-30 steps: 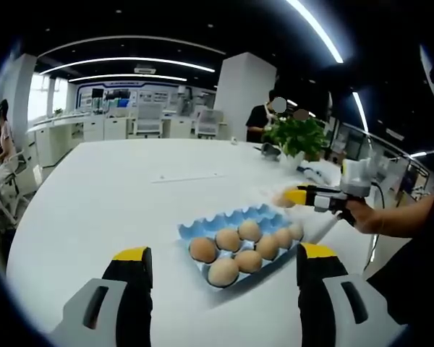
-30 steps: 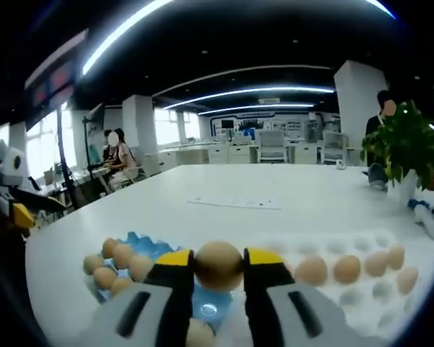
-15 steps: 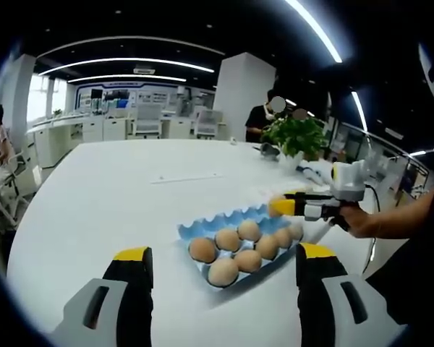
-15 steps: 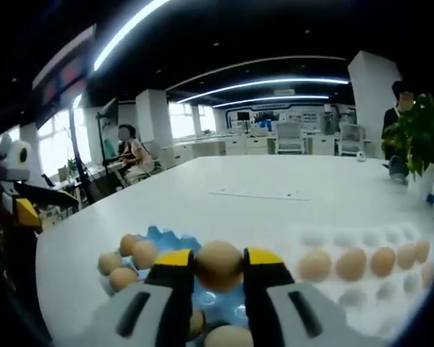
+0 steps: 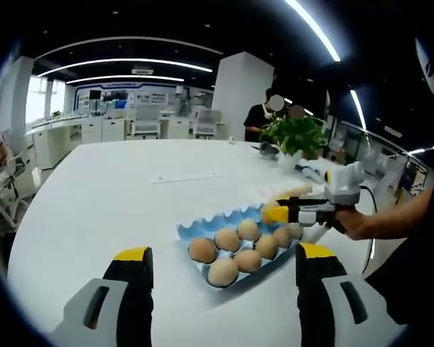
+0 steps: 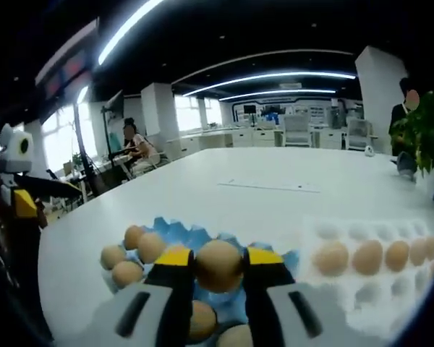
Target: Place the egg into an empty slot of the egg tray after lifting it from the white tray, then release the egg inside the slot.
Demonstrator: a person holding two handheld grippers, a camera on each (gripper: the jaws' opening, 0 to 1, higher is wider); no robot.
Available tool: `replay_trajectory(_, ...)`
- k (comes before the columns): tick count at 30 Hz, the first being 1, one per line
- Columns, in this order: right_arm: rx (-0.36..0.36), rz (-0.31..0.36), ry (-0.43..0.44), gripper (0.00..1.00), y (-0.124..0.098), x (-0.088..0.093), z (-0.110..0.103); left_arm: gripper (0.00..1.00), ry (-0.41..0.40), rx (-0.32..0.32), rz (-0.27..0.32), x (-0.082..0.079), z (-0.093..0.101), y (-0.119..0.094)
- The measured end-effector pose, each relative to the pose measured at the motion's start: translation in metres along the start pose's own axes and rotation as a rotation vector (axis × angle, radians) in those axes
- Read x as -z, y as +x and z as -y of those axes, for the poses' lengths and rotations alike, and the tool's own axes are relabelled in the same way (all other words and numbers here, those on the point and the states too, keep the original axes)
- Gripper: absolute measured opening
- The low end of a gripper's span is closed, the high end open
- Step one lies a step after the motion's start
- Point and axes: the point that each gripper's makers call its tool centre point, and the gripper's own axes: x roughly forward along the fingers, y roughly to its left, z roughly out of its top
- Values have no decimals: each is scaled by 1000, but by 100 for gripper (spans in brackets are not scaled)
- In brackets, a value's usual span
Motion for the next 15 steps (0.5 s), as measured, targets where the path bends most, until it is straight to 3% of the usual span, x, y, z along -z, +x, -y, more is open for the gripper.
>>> replay_trajectory(15, -17, -51, 32, 27, 5, 16, -2, 82, -1, 3, -3, 0, 2, 2)
